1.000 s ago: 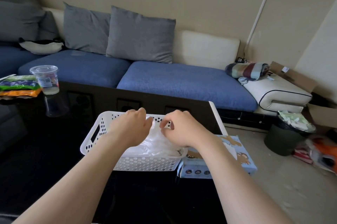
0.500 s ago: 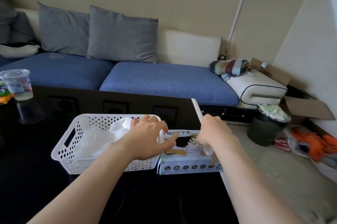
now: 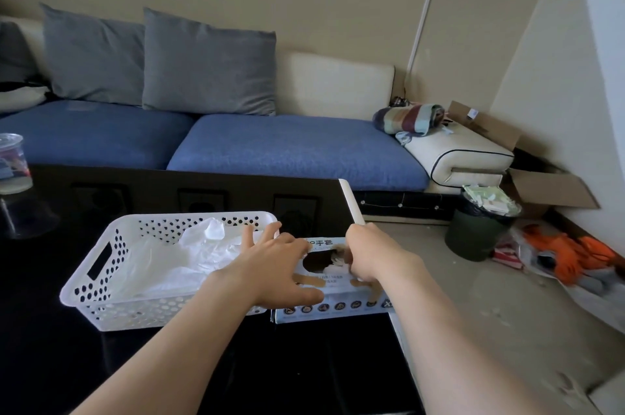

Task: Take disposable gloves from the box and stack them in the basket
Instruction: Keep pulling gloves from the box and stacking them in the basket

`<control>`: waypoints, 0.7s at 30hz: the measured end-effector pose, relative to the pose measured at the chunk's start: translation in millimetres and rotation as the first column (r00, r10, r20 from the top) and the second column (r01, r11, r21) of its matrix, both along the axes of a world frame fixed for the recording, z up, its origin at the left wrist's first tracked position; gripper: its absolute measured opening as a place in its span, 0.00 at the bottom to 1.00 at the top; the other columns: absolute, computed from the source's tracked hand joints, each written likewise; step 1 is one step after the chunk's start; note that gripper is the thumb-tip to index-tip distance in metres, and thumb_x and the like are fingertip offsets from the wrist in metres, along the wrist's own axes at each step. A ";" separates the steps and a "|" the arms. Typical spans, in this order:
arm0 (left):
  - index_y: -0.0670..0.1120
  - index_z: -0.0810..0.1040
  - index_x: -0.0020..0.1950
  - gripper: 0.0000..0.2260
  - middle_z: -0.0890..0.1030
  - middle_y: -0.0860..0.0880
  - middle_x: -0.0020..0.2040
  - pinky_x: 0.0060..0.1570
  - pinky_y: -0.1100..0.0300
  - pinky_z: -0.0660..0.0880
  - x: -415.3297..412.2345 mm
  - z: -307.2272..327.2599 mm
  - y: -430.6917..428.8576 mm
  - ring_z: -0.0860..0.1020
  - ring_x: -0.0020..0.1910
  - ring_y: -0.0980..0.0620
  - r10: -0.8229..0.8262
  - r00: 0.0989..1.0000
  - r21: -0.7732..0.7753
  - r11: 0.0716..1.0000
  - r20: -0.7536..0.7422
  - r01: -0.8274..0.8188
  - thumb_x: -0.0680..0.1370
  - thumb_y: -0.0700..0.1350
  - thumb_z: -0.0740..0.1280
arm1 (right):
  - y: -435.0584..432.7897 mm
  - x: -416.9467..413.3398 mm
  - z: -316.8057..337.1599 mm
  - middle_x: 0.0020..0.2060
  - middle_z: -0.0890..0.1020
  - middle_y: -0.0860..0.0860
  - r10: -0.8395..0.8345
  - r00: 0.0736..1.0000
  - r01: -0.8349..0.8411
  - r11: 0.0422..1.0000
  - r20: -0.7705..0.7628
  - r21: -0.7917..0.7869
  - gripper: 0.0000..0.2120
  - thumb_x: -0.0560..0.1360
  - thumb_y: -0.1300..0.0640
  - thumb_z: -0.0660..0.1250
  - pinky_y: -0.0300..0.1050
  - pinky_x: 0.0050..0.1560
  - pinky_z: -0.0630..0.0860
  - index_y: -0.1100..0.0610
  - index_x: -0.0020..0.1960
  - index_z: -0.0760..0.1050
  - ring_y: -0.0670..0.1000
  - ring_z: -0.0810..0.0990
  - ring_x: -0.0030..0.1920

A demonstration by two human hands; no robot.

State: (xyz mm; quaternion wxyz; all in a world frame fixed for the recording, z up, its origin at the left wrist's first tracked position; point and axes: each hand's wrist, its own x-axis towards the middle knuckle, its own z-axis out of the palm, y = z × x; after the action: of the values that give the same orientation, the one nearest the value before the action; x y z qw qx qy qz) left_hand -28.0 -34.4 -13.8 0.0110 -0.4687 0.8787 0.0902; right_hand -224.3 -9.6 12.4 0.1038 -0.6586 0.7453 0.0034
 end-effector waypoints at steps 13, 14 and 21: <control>0.58 0.70 0.74 0.35 0.77 0.57 0.68 0.77 0.32 0.46 -2.4 -0.8 -4.3 0.50 0.82 0.47 0.040 0.999 0.007 0.999 -0.019 -0.040 0.72 0.74 0.68 | -10.6 11.6 -5.3 0.49 0.81 0.53 0.183 0.975 -0.176 0.982 0.122 -0.071 0.03 0.82 0.62 0.70 0.50 0.55 0.79 0.58 0.52 0.83 0.54 0.81 0.48; 0.58 0.71 0.73 0.35 0.77 0.57 0.67 0.77 0.32 0.47 -2.2 -0.9 -4.6 0.51 0.82 0.47 0.042 0.999 0.008 0.999 -0.022 -0.042 0.72 0.74 0.68 | -11.7 12.3 -6.1 0.47 0.82 0.52 0.191 0.970 -0.180 0.980 0.149 -0.079 0.05 0.82 0.62 0.70 0.49 0.51 0.80 0.57 0.51 0.84 0.53 0.81 0.45; 0.59 0.69 0.76 0.37 0.76 0.58 0.70 0.76 0.32 0.45 -0.7 -0.6 -5.2 0.49 0.83 0.47 0.044 0.999 0.026 0.999 -0.032 -0.044 0.71 0.75 0.68 | -11.0 -6.6 -1.7 0.41 0.87 0.46 0.126 0.877 -0.031 0.978 0.464 -0.207 0.12 0.83 0.61 0.67 0.41 0.48 0.83 0.52 0.50 0.88 0.45 0.84 0.39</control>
State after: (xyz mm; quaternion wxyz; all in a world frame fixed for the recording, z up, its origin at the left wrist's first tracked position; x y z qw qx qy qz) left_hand -28.7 -39.7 -14.4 0.0006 -0.4863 0.8670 0.1091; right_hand -230.8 -20.6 10.7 0.2186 -0.6759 0.6665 -0.2261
